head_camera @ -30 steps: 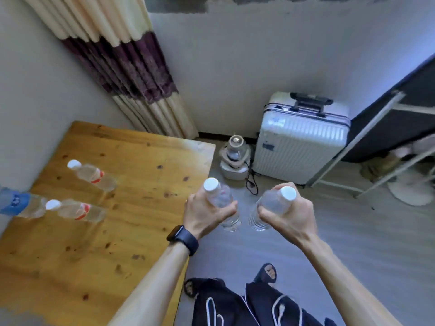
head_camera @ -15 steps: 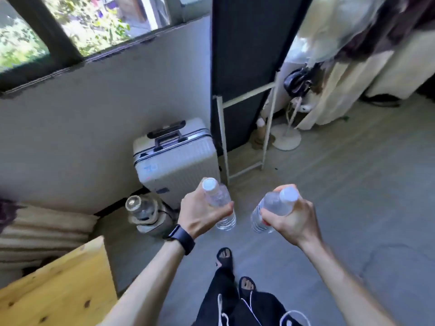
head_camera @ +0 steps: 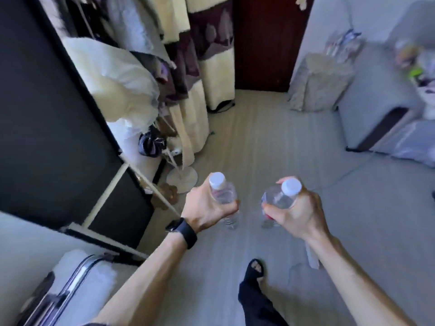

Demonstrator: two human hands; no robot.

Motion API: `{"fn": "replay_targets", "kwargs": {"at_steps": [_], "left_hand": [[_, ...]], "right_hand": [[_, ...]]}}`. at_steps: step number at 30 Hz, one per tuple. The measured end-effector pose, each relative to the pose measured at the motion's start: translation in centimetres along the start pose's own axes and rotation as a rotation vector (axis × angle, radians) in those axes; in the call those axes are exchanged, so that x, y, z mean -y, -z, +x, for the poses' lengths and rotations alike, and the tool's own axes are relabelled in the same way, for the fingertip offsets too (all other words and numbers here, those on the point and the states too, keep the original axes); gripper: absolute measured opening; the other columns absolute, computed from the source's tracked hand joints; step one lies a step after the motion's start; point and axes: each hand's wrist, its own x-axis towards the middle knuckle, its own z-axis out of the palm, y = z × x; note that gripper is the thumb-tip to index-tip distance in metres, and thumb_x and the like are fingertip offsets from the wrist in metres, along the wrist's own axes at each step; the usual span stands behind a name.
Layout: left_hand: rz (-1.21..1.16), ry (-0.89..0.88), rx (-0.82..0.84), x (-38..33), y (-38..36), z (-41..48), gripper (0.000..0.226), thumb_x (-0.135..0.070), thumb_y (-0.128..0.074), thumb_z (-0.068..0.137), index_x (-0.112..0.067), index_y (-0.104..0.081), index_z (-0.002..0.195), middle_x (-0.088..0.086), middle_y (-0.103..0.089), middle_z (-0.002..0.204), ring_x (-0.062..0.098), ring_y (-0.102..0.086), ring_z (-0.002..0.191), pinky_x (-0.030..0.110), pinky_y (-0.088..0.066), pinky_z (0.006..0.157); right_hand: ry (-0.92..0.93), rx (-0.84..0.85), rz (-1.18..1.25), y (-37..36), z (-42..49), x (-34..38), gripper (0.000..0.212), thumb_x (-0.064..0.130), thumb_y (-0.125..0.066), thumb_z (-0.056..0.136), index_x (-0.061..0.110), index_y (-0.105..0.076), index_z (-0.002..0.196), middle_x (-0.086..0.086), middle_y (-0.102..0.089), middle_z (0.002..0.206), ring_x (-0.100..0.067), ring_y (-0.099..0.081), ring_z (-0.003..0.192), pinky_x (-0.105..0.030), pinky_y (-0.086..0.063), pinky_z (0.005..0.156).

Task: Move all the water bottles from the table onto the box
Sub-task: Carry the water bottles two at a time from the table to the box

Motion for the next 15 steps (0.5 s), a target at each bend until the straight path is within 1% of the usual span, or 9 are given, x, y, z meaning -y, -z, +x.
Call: {"fn": "replay_targets", "kwargs": {"at_steps": [2, 4, 5, 7, 9, 10, 12, 13, 15], "left_hand": [[0.004, -0.057, 0.035, -2.5, -0.6, 4.3, 0.039, -0.057, -0.066, 0.059, -0.033, -0.061, 0.089, -0.018, -0.063, 0.074, 0.007, -0.060, 0.072, 0.028, -0.051, 0.071], [0.011, -0.099, 0.067, -5.2, -1.1, 8.6, 0.034, -0.055, -0.066, 0.058, -0.034, -0.061, 0.085, -0.019, -0.064, 0.074, 0.007, -0.062, 0.074, 0.029, -0.053, 0.074], [0.016, -0.112, 0.086, -6.6, -1.4, 10.7, 0.032, -0.054, -0.067, 0.059, -0.034, -0.060, 0.083, -0.018, -0.064, 0.072, 0.007, -0.062, 0.074, 0.029, -0.054, 0.074], [0.040, -0.140, 0.107, -9.0, -2.1, 15.2, 0.032, -0.052, -0.068, 0.061, -0.031, -0.060, 0.084, -0.016, -0.065, 0.073, 0.009, -0.063, 0.075, 0.031, -0.055, 0.074], [0.067, -0.144, 0.114, -10.9, -2.9, 19.6, 0.038, -0.055, -0.066, 0.059, -0.030, -0.059, 0.086, -0.015, -0.066, 0.074, 0.010, -0.064, 0.076, 0.033, -0.056, 0.074], [0.067, -0.136, 0.102, -11.8, -3.2, 21.6, 0.040, -0.057, -0.066, 0.058, -0.030, -0.059, 0.087, -0.015, -0.066, 0.074, 0.009, -0.064, 0.076, 0.033, -0.056, 0.074], [0.077, -0.140, 0.104, -13.5, -3.8, 25.6, 0.040, -0.059, -0.065, 0.057, -0.031, -0.057, 0.084, -0.015, -0.065, 0.072, 0.009, -0.063, 0.075, 0.033, -0.056, 0.074], [0.090, -0.148, 0.118, -14.4, -4.0, 27.5, 0.040, -0.059, -0.065, 0.057, -0.030, -0.056, 0.083, -0.016, -0.065, 0.072, 0.009, -0.063, 0.074, 0.032, -0.056, 0.073], [0.101, -0.165, 0.141, -15.8, -4.3, 30.6, 0.041, -0.060, -0.065, 0.058, -0.030, -0.058, 0.084, -0.016, -0.066, 0.073, 0.008, -0.063, 0.074, 0.031, -0.056, 0.073]], "right_hand": [[-0.043, -0.062, 0.018, 1.2, 3.1, -1.2, 0.057, 0.059, -0.070, 0.050, 0.027, -0.059, 0.096, 0.013, -0.069, 0.073, -0.014, -0.067, 0.075, -0.032, -0.055, 0.072], [-0.084, -0.113, 0.033, 2.4, 6.7, -2.8, 0.056, 0.057, -0.074, 0.051, 0.027, -0.060, 0.096, 0.013, -0.070, 0.072, -0.011, -0.068, 0.075, -0.032, -0.056, 0.073], [-0.102, -0.127, 0.037, 3.1, 8.6, -3.4, 0.052, 0.054, -0.077, 0.052, 0.028, -0.060, 0.095, 0.016, -0.070, 0.071, -0.005, -0.068, 0.073, -0.029, -0.056, 0.073], [-0.110, -0.147, 0.029, 4.5, 12.7, -4.6, 0.039, 0.039, -0.086, 0.059, 0.032, -0.059, 0.086, 0.028, -0.065, 0.067, 0.008, -0.062, 0.068, -0.010, -0.047, 0.066], [-0.114, -0.140, 0.011, 6.0, 16.6, -5.7, 0.035, 0.029, -0.088, 0.063, 0.032, -0.058, 0.082, 0.036, -0.061, 0.067, 0.010, -0.060, 0.071, -0.007, -0.043, 0.063], [-0.124, -0.142, -0.002, 6.9, 18.5, -5.9, 0.035, 0.029, -0.087, 0.063, 0.031, -0.059, 0.084, 0.034, -0.063, 0.068, 0.007, -0.062, 0.072, -0.007, -0.042, 0.061], [-0.153, -0.164, -0.012, 8.5, 22.6, -6.5, 0.041, 0.040, -0.085, 0.057, 0.029, -0.061, 0.089, 0.024, -0.067, 0.070, -0.001, -0.065, 0.075, -0.008, -0.042, 0.062], [-0.167, -0.171, -0.008, 9.2, 24.5, -6.9, 0.045, 0.045, -0.081, 0.054, 0.029, -0.060, 0.090, 0.021, -0.068, 0.072, -0.004, -0.065, 0.077, -0.012, -0.045, 0.064], [-0.182, -0.189, 0.002, 10.3, 27.7, -7.4, 0.049, 0.050, -0.074, 0.050, 0.028, -0.060, 0.091, 0.018, -0.069, 0.074, -0.007, -0.066, 0.078, -0.018, -0.048, 0.066]]}}
